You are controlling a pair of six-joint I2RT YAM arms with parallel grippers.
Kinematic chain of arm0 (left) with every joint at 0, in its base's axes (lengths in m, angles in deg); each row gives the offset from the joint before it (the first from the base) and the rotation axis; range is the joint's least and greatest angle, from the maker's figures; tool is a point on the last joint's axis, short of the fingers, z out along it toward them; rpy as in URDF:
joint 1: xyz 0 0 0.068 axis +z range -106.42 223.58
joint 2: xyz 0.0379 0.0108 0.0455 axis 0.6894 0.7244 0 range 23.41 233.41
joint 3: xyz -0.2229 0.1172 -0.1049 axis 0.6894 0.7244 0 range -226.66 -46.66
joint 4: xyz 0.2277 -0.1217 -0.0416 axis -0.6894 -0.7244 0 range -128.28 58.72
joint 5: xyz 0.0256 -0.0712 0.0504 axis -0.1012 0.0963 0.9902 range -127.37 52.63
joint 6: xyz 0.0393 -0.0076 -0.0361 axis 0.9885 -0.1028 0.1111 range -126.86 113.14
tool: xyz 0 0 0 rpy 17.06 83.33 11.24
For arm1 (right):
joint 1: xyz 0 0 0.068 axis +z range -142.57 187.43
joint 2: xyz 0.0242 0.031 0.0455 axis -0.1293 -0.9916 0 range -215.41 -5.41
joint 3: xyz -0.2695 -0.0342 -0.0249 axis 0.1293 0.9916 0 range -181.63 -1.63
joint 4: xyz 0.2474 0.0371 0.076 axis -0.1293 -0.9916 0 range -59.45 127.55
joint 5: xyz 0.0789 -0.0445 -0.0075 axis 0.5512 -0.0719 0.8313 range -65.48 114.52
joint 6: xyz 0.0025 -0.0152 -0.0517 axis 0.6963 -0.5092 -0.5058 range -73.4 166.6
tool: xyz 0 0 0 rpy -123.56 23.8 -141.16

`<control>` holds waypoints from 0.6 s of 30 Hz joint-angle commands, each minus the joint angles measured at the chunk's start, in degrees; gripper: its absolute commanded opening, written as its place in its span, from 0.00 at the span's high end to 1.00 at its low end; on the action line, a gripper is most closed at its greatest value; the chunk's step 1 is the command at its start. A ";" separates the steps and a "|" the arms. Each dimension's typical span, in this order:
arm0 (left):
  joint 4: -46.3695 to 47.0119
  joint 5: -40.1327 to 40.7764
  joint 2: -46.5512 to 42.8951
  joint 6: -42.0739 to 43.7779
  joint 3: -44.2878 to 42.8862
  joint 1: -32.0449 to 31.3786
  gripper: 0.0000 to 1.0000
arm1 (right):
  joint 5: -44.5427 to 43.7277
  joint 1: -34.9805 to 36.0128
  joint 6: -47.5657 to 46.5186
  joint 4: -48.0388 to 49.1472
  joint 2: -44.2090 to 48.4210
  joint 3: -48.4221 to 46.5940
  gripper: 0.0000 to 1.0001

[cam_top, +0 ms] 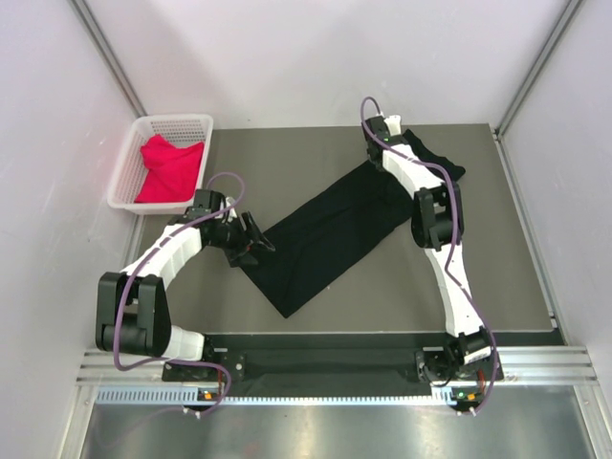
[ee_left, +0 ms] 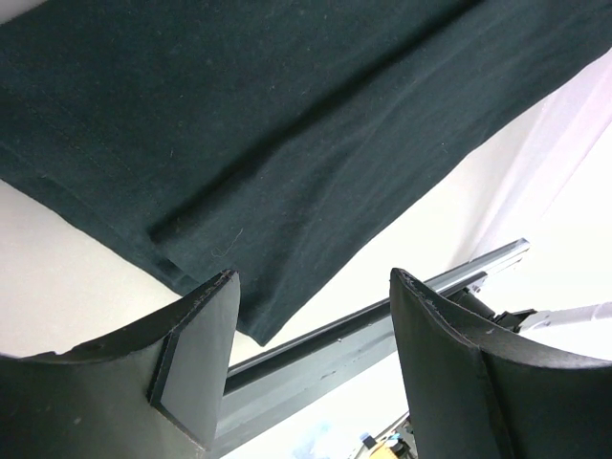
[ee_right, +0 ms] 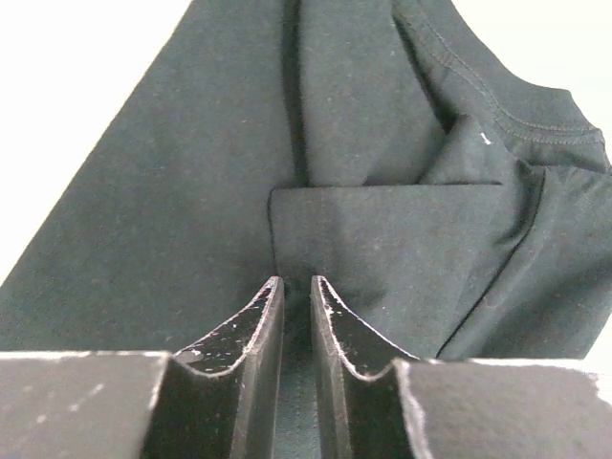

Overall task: Fold and stack the t-shirts
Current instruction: Fold the tshirt

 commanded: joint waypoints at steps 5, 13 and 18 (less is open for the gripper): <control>0.87 -1.84 -1.08 1.40 -0.23 0.61 0.32 | -1.98 -1.03 0.88 1.90 4.65 0.92 0.88; 0.35 -2.11 -1.08 1.66 -0.93 0.79 0.32 | 0.03 -3.05 4.91 4.02 10.53 6.03 1.00; 0.17 -2.11 -1.25 1.93 -1.28 0.97 0.32 | 2.85 -5.25 10.10 5.51 14.23 10.86 1.00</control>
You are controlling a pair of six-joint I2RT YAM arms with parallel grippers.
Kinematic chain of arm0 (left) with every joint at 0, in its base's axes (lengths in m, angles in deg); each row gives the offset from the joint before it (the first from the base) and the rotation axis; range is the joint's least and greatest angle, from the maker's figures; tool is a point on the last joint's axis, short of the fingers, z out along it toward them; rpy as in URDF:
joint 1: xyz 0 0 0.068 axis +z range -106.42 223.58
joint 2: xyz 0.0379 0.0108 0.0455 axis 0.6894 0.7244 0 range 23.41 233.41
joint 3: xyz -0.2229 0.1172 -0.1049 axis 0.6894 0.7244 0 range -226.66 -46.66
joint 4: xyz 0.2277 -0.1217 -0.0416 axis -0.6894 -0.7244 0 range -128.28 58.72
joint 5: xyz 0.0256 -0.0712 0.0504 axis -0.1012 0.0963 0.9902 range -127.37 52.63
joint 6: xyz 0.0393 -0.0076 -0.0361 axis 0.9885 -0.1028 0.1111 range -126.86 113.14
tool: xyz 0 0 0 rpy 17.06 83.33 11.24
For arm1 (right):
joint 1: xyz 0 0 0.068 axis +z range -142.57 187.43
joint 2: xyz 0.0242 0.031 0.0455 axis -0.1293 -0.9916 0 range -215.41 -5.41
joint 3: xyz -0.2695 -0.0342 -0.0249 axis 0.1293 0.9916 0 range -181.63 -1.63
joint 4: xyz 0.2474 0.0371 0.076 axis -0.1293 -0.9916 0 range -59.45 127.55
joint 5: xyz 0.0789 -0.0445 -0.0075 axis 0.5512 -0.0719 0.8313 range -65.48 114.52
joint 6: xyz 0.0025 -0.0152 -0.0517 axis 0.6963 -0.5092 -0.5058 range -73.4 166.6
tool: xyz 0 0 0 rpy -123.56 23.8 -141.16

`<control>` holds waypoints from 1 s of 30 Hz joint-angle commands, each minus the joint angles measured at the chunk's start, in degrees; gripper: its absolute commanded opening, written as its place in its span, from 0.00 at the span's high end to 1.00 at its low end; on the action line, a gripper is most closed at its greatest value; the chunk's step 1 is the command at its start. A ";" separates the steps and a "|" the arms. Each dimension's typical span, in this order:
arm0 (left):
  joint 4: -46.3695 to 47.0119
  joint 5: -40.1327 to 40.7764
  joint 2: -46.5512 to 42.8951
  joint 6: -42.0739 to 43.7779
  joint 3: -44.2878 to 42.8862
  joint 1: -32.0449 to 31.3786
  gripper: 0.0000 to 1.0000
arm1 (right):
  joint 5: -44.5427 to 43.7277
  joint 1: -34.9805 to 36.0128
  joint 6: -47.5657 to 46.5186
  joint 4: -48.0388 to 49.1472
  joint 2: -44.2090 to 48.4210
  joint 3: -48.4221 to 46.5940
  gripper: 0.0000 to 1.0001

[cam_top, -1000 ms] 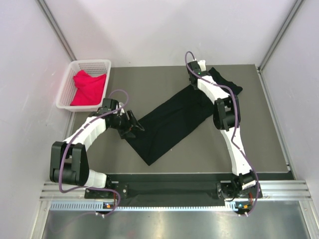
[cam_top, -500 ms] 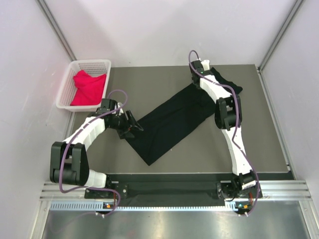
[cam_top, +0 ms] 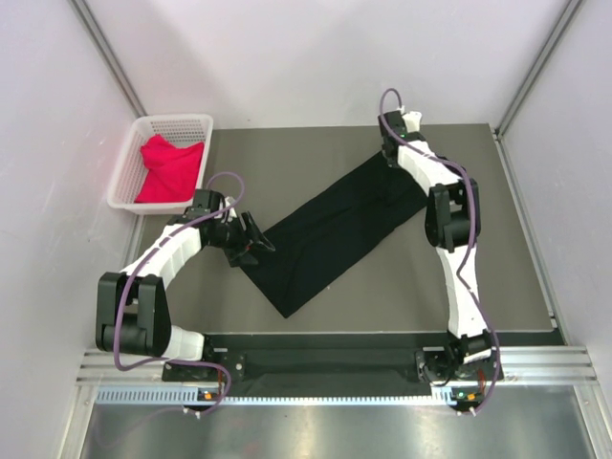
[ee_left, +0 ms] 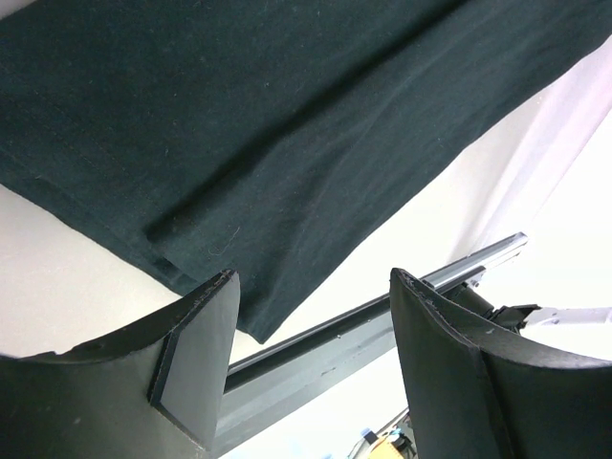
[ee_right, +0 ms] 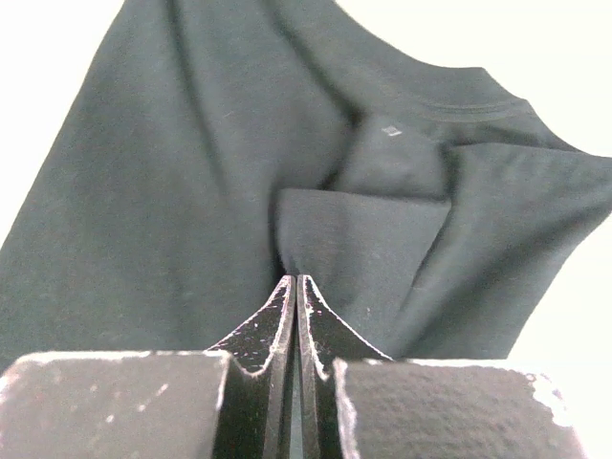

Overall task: Fold and stack the t-shirts
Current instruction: Fold the tshirt

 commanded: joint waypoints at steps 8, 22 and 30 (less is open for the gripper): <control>0.04 -1.50 -1.43 1.45 -1.46 0.68 0.31 | 4.83 -5.75 11.93 6.17 16.42 18.14 1.00; -0.40 -2.29 -0.29 2.67 -2.69 1.03 0.32 | 11.43 -9.97 12.91 11.38 30.24 37.00 0.61; -4.61 4.37 0.59 7.59 -7.52 1.03 0.32 | 21.70 -17.33 11.85 12.77 32.27 39.63 0.34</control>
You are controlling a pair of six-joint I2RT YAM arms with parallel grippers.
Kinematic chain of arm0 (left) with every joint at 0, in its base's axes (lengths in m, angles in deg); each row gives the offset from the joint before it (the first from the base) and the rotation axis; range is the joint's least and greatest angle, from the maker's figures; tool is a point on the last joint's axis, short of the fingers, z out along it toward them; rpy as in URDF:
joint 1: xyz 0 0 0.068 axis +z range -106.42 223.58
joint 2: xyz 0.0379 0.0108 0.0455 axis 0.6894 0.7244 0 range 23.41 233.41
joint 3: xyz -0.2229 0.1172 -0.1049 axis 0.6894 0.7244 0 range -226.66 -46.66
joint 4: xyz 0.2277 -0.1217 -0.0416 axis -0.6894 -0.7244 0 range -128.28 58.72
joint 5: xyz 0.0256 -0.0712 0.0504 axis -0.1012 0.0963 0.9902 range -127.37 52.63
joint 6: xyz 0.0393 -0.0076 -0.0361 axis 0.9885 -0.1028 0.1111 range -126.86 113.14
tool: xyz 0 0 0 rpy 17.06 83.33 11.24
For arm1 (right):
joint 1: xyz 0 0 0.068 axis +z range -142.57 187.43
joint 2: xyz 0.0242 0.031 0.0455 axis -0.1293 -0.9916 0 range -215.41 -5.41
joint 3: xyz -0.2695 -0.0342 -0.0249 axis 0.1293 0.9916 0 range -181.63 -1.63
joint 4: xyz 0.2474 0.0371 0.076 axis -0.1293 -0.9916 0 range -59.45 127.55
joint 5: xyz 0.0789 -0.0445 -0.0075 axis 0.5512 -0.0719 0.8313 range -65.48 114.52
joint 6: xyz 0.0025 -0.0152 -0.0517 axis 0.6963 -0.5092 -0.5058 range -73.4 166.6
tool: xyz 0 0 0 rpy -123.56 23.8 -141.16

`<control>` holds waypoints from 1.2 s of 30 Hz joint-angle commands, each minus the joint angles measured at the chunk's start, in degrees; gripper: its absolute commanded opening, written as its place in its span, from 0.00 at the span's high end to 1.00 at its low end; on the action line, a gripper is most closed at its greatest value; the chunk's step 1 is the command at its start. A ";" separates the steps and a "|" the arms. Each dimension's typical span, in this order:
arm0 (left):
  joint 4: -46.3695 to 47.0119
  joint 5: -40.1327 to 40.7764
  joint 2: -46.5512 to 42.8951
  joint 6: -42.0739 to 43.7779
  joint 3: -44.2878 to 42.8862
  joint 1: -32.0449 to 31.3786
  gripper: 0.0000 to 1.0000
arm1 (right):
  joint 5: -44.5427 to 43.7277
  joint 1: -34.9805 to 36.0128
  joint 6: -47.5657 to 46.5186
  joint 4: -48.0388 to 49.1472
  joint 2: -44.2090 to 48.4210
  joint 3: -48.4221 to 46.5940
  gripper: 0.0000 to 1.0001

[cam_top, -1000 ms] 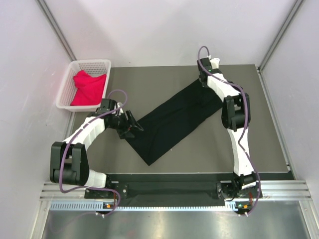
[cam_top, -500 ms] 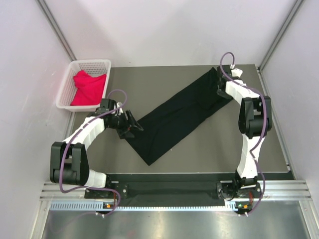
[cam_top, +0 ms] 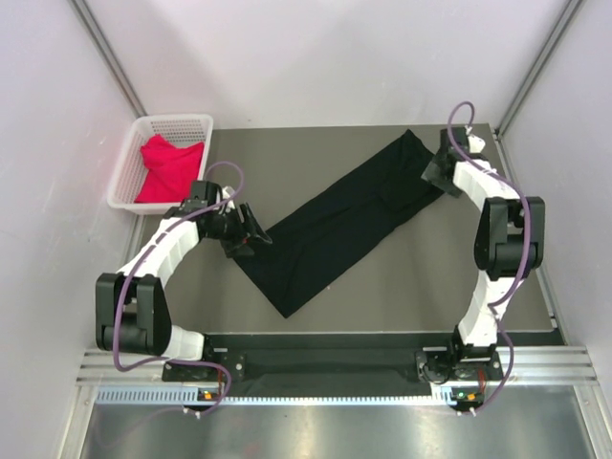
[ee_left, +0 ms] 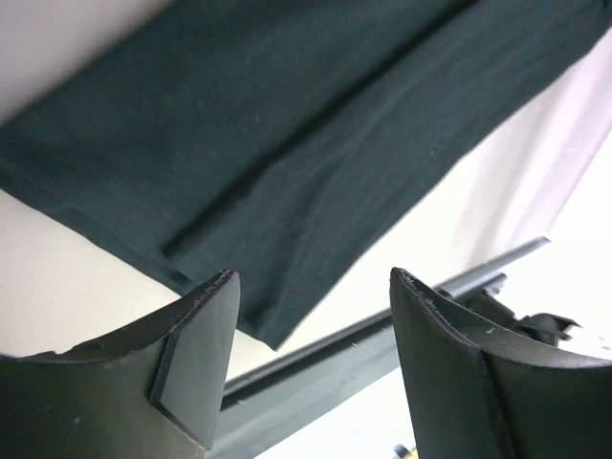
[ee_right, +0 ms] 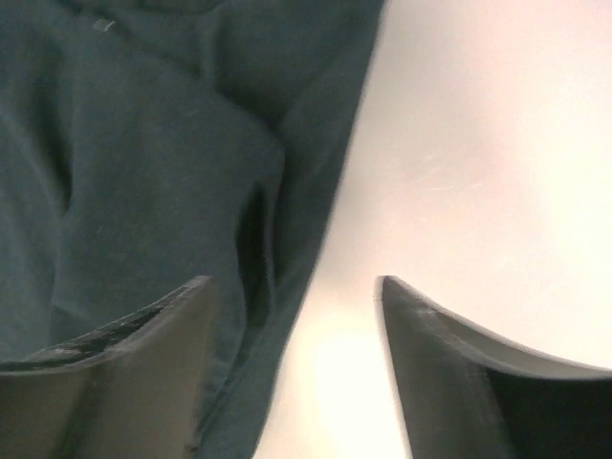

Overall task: Fold and stack the t-shirts
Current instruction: Fold the tshirt

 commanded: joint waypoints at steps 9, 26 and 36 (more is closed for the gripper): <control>-4.48 6.97 2.35 5.67 -6.82 0.40 0.29 | 17.99 -8.76 0.67 9.50 -1.58 -0.35 0.10; -5.10 6.70 7.10 0.04 -8.93 0.40 0.30 | 29.15 -15.71 2.16 18.30 -14.59 -7.19 0.42; -6.94 15.39 9.91 2.58 -15.25 -0.30 0.26 | 33.29 -16.32 0.84 12.07 -29.61 -32.84 0.99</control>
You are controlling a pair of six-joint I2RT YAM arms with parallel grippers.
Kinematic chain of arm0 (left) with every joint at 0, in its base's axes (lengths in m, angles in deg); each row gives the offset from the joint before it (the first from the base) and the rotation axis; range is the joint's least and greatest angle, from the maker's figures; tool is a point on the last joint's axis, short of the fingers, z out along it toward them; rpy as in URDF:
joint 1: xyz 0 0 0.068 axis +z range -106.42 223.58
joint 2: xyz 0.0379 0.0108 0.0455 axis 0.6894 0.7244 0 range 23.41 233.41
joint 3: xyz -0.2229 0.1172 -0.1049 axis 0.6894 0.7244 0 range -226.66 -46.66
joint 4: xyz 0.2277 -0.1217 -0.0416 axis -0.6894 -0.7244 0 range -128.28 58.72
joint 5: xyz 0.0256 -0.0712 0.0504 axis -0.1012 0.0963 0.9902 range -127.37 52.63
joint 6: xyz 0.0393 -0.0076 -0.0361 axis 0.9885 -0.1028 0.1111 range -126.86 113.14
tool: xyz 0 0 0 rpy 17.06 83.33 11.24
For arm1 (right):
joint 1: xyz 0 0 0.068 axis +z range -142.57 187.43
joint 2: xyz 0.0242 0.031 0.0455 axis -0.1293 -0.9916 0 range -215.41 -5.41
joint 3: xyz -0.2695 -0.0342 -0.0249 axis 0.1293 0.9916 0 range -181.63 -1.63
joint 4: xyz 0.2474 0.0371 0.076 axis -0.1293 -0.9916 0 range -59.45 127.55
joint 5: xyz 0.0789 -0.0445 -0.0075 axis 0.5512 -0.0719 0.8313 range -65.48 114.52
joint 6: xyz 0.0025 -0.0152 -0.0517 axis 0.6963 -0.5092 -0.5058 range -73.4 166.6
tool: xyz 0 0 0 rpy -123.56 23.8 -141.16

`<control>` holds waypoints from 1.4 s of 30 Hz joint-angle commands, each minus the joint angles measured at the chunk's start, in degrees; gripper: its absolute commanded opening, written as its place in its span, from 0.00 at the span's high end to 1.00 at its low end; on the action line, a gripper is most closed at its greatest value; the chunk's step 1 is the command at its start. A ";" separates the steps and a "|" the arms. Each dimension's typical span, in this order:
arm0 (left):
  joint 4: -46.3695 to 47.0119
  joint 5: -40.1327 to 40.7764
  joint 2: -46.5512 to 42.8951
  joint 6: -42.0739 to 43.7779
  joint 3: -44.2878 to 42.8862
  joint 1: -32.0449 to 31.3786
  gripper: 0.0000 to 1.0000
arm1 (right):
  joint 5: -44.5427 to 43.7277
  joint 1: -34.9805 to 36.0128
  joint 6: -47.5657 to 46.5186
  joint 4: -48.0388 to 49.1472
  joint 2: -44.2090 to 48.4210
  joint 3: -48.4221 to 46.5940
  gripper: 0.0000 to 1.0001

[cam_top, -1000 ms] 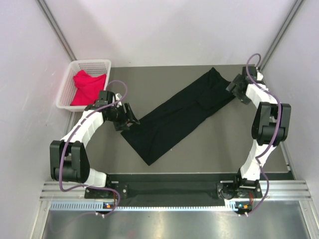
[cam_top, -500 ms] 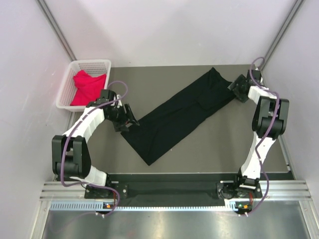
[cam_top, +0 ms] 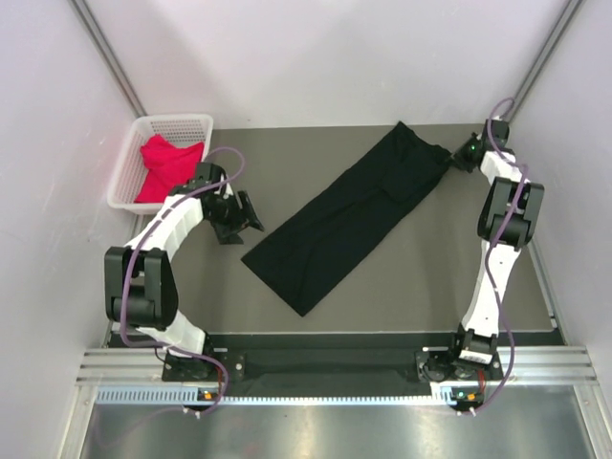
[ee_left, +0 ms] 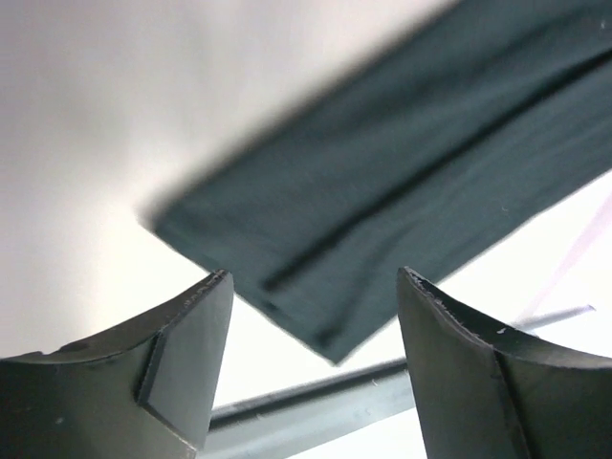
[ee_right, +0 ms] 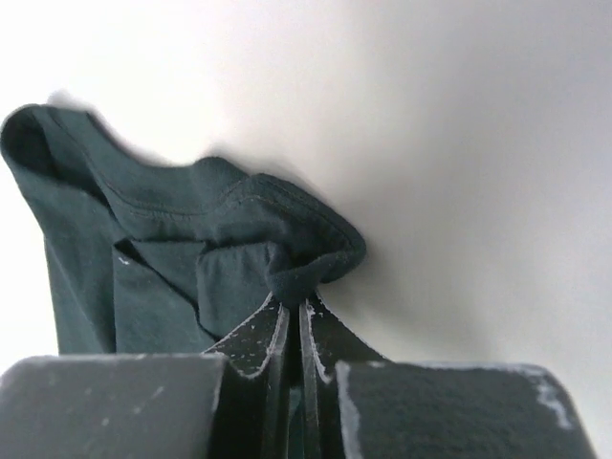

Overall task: Fold and stack the t-shirts
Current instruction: Fold the tshirt

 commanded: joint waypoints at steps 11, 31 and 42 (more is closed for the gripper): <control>-1.91 5.12 11.67 13.68 -9.24 -0.54 0.24 | -1.80 0.92 -2.25 -11.16 5.42 -9.00 0.30; 8.21 0.71 11.32 7.01 4.22 -0.54 0.39 | 8.66 28.48 2.84 -14.00 65.47 55.18 0.33; 5.66 3.62 11.59 8.68 5.01 -0.63 0.64 | 13.76 48.29 22.34 13.16 62.94 74.70 0.41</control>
